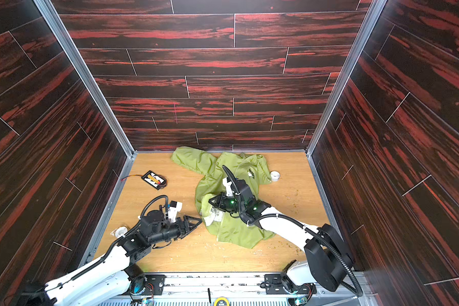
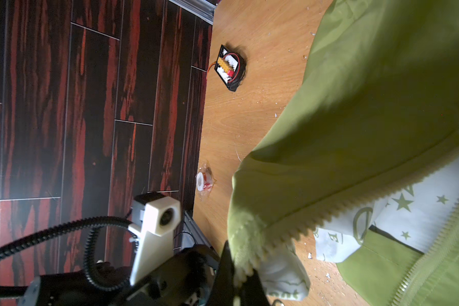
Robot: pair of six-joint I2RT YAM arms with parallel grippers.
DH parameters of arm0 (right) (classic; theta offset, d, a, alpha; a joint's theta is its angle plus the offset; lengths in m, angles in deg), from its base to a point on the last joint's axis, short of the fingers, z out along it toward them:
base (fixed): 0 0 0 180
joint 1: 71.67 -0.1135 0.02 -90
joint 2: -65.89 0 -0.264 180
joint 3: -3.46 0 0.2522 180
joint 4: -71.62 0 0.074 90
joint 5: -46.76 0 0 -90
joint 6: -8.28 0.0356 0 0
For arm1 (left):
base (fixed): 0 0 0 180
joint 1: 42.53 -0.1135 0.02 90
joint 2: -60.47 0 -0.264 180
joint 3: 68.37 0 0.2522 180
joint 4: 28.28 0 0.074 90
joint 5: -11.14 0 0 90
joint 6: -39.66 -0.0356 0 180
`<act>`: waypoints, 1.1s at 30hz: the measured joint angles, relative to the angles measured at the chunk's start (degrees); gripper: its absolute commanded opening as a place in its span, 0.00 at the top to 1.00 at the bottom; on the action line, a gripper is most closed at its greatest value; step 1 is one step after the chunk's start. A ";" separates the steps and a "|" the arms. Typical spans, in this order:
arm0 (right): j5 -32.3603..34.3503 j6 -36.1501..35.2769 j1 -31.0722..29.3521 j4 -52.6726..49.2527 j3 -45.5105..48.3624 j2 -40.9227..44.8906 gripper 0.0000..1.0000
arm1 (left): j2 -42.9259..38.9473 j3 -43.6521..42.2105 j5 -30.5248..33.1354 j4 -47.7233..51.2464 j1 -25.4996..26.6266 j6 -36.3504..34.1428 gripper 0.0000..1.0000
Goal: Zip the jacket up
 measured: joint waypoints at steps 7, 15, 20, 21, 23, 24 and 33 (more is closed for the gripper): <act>-2.93 1.36 2.62 -0.46 -0.83 -2.27 1.00 | 7.67 -0.79 6.34 -20.06 4.42 5.57 0.14; -6.23 4.42 5.07 1.27 -0.83 -2.64 1.00 | 10.71 -0.85 12.76 -32.09 4.72 11.76 0.09; -8.41 6.86 6.43 4.04 -0.83 -2.64 1.00 | 18.27 -0.87 13.79 -39.04 5.70 16.41 0.07; -8.94 7.48 6.86 4.96 -0.81 -2.64 1.00 | 19.45 -0.85 13.94 -40.35 5.95 17.11 0.06; -9.68 8.83 7.63 6.60 -0.81 -2.64 1.00 | 20.98 -0.85 14.40 -42.21 6.47 17.99 0.01; -10.10 9.35 7.93 7.39 -0.81 -2.64 1.00 | 21.53 -0.85 14.73 -43.10 6.82 18.47 0.00; -11.56 14.32 8.68 13.16 -0.42 -2.64 1.00 | 26.21 3.82 17.64 -50.73 9.09 19.58 0.00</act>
